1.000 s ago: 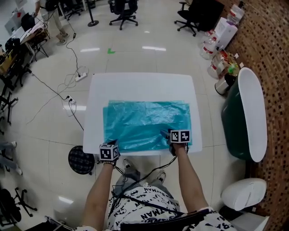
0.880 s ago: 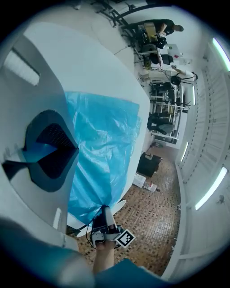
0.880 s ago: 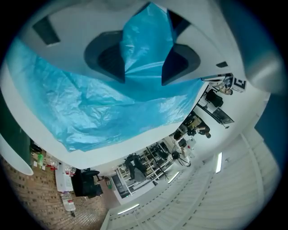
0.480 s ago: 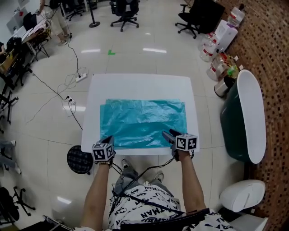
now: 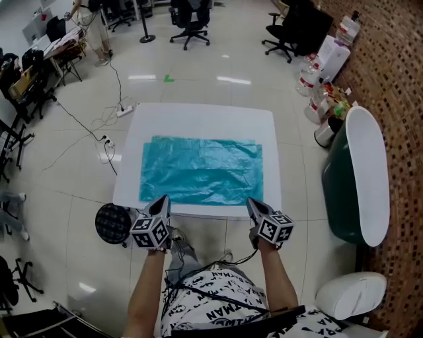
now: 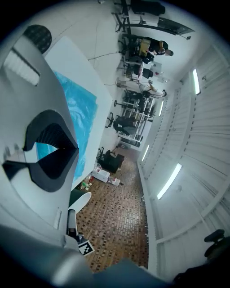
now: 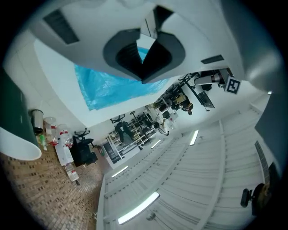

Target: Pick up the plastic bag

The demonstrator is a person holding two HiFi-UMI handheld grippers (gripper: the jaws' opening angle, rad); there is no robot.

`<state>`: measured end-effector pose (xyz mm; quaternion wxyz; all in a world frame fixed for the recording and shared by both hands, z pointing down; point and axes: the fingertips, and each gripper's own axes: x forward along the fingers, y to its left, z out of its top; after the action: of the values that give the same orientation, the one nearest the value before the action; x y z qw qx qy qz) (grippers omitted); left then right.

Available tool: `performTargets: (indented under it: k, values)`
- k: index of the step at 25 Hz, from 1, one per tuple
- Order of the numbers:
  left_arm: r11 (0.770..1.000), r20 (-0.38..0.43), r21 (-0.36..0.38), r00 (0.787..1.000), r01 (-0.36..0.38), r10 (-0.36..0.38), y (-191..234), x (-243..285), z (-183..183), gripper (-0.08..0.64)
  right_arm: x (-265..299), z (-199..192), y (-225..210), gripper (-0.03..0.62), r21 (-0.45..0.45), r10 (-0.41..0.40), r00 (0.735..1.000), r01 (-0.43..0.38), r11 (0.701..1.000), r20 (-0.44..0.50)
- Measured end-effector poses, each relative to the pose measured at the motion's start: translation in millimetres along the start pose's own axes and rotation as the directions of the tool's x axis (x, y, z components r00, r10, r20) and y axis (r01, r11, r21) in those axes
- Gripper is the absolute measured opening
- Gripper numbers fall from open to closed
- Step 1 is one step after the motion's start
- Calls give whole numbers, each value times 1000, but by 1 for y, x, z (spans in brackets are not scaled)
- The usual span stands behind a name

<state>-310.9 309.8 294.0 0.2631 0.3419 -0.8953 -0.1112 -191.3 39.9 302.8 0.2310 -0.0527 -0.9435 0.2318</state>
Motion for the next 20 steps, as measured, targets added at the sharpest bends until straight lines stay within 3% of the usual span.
performTargets:
  k: [4, 8, 20]
  values:
    - [999, 30, 23, 999, 42, -43, -46, -17, 4, 0, -13, 17, 19, 11, -135, -26, 999, 31, 990, 42]
    - [991, 41, 97, 995, 91, -95, -71, -26, 14, 0, -15, 30, 47, 11, -217, -30, 996, 48, 975, 85]
    - [980, 86, 133, 983, 147, -160, -31, -33, 65, 0, 8, 47, 103, 11, -247, -106, 986, 135, 960, 126]
